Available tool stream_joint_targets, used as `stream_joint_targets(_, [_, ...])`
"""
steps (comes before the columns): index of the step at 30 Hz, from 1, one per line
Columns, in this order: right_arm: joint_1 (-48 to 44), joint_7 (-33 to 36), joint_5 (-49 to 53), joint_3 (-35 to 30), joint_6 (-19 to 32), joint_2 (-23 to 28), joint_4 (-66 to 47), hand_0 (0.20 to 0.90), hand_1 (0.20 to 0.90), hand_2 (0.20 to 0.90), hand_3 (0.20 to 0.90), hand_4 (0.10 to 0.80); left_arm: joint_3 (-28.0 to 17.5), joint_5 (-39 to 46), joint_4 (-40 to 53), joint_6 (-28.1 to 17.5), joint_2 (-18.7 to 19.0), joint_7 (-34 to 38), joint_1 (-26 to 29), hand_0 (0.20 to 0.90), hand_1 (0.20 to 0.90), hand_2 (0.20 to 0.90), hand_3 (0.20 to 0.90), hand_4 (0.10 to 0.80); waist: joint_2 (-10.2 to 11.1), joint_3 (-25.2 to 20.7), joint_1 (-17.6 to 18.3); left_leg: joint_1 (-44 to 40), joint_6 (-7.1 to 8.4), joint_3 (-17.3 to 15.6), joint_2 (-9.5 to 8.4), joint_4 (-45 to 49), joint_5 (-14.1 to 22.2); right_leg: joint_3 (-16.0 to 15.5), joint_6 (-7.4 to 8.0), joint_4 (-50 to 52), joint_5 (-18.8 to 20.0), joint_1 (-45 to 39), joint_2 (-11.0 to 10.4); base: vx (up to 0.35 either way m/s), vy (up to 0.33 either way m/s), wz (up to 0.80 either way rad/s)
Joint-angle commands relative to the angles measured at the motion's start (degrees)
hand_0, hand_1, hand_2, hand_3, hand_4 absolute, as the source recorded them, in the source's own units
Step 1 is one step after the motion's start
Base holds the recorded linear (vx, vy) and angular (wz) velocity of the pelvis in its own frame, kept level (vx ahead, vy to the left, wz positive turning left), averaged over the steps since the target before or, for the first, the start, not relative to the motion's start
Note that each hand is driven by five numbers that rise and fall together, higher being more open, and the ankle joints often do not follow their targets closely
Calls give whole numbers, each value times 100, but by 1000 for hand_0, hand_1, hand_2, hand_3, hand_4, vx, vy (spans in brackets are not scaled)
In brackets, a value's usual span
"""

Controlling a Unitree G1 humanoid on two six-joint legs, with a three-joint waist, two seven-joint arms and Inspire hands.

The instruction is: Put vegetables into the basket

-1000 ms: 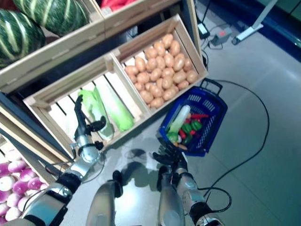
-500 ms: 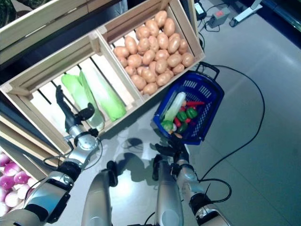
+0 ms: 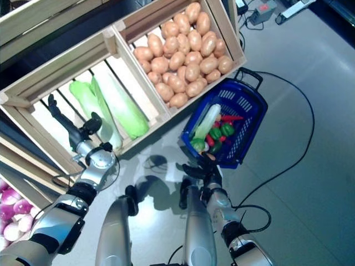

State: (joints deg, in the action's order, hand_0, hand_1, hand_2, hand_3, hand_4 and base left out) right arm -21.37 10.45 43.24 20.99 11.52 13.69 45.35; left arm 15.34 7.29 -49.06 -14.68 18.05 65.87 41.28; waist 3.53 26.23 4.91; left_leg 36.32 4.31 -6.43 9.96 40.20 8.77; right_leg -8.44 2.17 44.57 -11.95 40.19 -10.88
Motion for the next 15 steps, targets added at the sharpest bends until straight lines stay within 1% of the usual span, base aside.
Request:
stream_joint_targets(1, [-35, 276, 100, 49, 444, 69, -308, 900, 900, 900, 900, 800, 142, -225, 147, -623, 207, 217, 617, 900, 900, 900, 900, 800, -34, -133, -7, -148, -122, -58, -106, 216, 714, 280, 147, 216, -309, -254, -25, 0, 0, 0])
stream_joint_targets(6, [-45, 234, 131, 2, 413, 184, -349, 900, 900, 900, 900, 800, 184, -6, 140, -522, 366, 10, 834, 900, 900, 900, 900, 800, -24, -41, 61, 38, -138, -65, -37, 440, 788, 323, 138, 408, -346, -65, -13, -2, 14, -2])
stream_joint_targets(9, [-85, 230, 210, -23, 436, 206, -297, 900, 900, 900, 900, 800, 233, 392, -75, -262, 460, -371, 1088, 900, 900, 900, 900, 800, -2, 29, 113, 241, -164, -52, 13, 676, 883, 361, 132, 593, -392, 130, -13, -3, 6, -3])
stream_joint_targets(15, [-158, 227, 336, -53, 456, 236, -313, 900, 900, 900, 900, 800, 128, 1050, -434, 4, 537, -516, 1321, 900, 900, 900, 900, 800, 45, 165, 167, 591, -193, -16, 37, 1020, 1001, 391, 127, 848, -437, 456, -6, -3, 3, -1])
